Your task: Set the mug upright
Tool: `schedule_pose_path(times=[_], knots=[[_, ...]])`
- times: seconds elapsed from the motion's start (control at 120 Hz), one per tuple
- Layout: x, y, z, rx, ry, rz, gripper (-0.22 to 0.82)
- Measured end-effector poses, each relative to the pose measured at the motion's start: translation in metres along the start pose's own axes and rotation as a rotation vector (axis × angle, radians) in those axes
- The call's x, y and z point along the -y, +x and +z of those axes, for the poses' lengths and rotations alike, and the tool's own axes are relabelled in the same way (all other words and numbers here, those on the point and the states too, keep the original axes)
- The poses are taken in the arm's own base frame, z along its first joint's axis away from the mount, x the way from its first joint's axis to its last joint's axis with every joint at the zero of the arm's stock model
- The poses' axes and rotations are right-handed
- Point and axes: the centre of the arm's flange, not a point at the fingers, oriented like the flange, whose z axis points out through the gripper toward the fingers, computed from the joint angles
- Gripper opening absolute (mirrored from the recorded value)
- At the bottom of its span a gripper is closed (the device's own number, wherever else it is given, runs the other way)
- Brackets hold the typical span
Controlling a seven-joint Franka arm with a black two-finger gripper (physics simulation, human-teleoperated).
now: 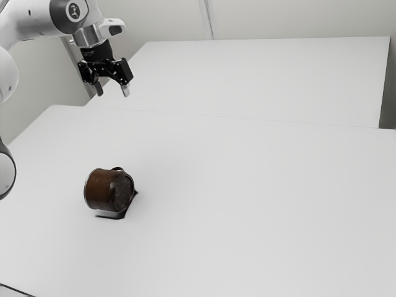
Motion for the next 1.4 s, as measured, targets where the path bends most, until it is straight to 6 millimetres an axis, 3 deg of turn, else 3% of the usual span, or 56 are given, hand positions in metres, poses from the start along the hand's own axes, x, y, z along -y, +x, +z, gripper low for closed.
schedule_pose_path(times=[0.175, 0.342, 0.492, 0.642, 0.742, 0.833, 0.958, 1.058, 1.217, 1.4], knots=[[0.003, -0.001, 0.000, 0.003, -0.009, -0.004, 0.60], [0.003, -0.005, 0.014, 0.033, -0.017, -0.008, 0.60], [0.093, -0.058, 0.055, 0.064, -0.194, -0.183, 0.60], [0.166, -0.099, 0.082, -0.016, -0.437, -0.301, 0.60], [0.205, -0.121, 0.103, -0.065, -0.579, -0.346, 0.60], [0.227, -0.140, 0.127, -0.094, -0.693, -0.361, 0.60], [0.239, -0.162, 0.156, -0.124, -0.817, -0.330, 0.60], [0.237, -0.170, 0.183, -0.137, -0.888, -0.282, 0.60], [0.226, -0.166, 0.229, -0.149, -0.961, -0.199, 0.60], [0.236, -0.163, 0.262, -0.197, -0.979, -0.127, 0.60]])
